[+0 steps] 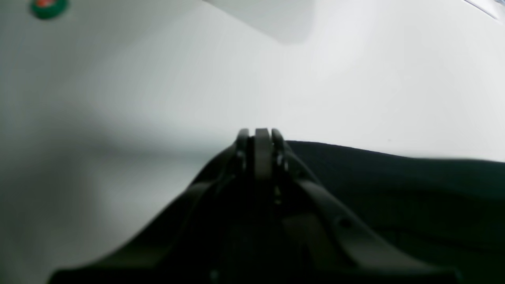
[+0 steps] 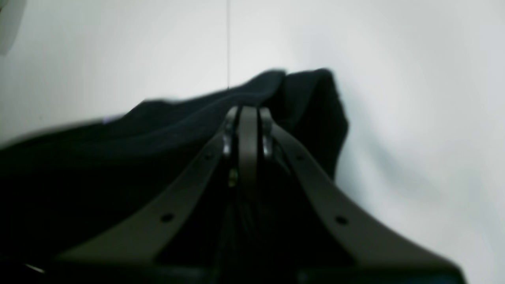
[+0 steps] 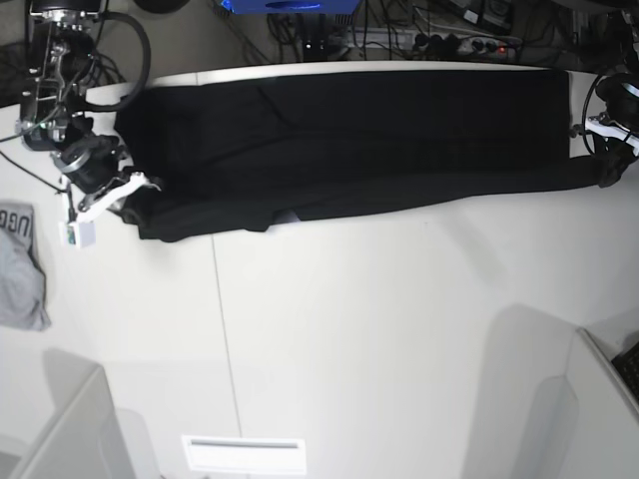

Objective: Fold the T-shirt properly
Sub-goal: 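Lay the hem down over the collar edge and open both grippers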

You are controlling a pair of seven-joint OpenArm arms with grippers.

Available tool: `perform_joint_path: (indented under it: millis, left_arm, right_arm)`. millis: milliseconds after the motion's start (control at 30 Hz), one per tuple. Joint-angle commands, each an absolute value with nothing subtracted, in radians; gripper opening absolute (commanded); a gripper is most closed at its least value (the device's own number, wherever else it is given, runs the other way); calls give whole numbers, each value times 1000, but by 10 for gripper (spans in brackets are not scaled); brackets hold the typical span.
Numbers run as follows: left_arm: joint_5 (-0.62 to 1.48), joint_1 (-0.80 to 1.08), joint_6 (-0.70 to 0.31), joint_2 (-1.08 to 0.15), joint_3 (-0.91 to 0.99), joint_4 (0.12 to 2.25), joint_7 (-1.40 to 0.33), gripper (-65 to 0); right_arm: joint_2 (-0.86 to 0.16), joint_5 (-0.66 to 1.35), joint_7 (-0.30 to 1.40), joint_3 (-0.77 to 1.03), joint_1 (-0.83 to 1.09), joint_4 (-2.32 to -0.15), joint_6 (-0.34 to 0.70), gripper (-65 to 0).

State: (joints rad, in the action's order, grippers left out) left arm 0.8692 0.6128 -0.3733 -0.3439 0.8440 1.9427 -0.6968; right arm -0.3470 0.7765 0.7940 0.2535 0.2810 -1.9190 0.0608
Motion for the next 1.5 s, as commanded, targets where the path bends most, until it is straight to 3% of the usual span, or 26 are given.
perform_joint_path:
  millis: [0, 367, 800, 1067, 1433, 1467]
  left_arm:
    - [888, 619, -387, -357, 855, 1960, -674, -650]
    - [888, 685, -392, -361, 854, 1960, -674, -650]
    - [880, 774, -392, -358, 845, 1948, -674, -650]
    - [680, 762, -392, -309, 785, 1929, -674, -650]
    - [661, 746, -392, -300, 768, 1914, -673, -650]
    - [661, 748, -392, -302, 768, 1914, -673, -650]
  right_arm:
    - [-361, 786, 786, 265, 275, -1949, 62, -650]
    - [-271, 786, 963, 386, 283, -1991, 71, -650]
    - [-268, 783, 958, 384, 394, -1989, 71, -650]
    - [-237, 780, 958, 380, 407, -1925, 71, -650]
    - [-239, 779, 960, 387, 414, -1910, 70, -650]
    - [-239, 779, 960, 387, 415, -1910, 70, -606]
